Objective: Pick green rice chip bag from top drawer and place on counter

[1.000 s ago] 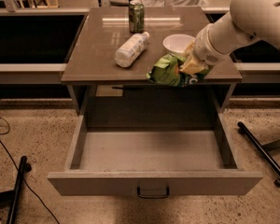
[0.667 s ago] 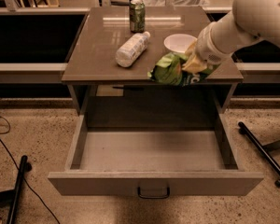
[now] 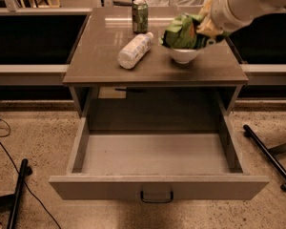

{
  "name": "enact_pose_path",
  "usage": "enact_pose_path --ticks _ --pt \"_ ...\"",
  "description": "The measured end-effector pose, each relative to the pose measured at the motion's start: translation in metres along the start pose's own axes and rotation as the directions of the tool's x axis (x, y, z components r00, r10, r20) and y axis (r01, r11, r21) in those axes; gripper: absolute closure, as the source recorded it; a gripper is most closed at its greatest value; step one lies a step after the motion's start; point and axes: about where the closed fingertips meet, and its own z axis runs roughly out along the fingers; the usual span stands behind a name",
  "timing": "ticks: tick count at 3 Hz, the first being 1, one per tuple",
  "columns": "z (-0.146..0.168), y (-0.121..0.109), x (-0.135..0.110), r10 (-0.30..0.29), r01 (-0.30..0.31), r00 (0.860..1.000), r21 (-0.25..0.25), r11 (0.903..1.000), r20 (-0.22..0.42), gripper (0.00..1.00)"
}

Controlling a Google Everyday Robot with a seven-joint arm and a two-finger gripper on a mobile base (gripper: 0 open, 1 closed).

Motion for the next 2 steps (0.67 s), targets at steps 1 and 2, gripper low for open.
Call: enact_pose_path --ticks 1,2 --pt "0.016 -0.081 -0.008 -0.082 0.088 0.996 0.164 0.9825 -0.043 1.00" --pt "0.060 -0.130 0.001 -0.116 0.127 0.992 0.273 0.9536 -0.055 1.00"
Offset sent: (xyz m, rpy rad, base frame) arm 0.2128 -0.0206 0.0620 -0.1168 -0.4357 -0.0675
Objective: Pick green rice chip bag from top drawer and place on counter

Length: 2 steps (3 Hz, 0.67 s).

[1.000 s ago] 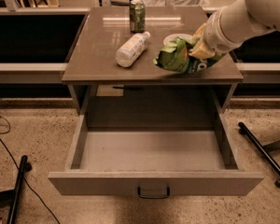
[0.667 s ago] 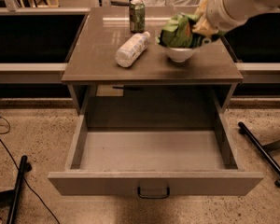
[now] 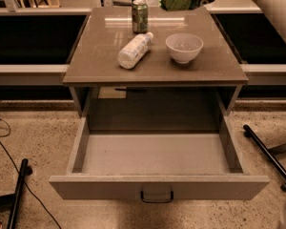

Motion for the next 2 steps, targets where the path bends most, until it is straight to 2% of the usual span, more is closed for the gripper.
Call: enact_pose_path --ticks 1,2 --pt "0.065 0.015 0.031 0.043 -0.043 0.999 -0.018 0.9989 0.011 1.00" --pt "0.124 0.058 0.058 0.189 -0.184 0.982 -0.134 0.9737 0.022 0.73"
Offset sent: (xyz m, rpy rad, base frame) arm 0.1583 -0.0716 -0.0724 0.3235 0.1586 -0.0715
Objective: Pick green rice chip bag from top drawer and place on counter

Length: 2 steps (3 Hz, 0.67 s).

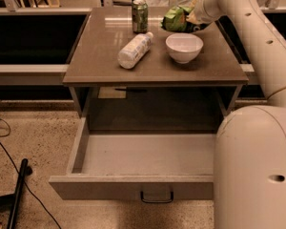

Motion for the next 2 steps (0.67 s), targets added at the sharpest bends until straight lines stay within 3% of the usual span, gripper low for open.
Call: enact_pose_path --ticks 1,2 --pt "-0.0061 -0.0139 -0.0024 -0.001 0.001 1.000 0.029 0.9996 0.007 0.50" --pt "-0.0047 -0.0119 -0.0029 -0.003 0.003 1.000 0.025 0.9997 0.006 0.27"
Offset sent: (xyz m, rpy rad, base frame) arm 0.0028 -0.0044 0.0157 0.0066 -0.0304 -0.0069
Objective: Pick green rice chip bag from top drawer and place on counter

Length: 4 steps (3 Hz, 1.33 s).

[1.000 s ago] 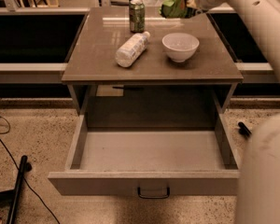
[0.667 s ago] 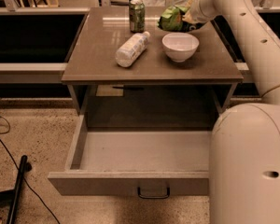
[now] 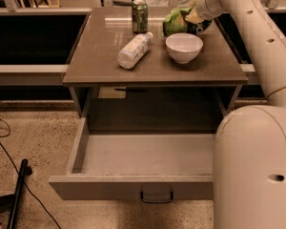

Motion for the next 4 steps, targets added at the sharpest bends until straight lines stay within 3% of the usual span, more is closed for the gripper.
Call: enact_pose_path --ticks 1,2,3,4 --pt "-0.001 0.000 -0.001 -0.005 0.005 1.000 -0.003 1.0000 0.003 0.00" --pt "-0.015 -0.002 -0.005 -0.049 0.050 0.998 -0.029 0.9984 0.034 0.00" --pt "-0.049 -0.017 0.013 -0.053 0.054 0.998 -0.029 0.9981 0.046 0.00" --pt "-0.084 -0.041 0.037 -0.012 0.012 1.000 0.014 0.9998 0.027 0.00"
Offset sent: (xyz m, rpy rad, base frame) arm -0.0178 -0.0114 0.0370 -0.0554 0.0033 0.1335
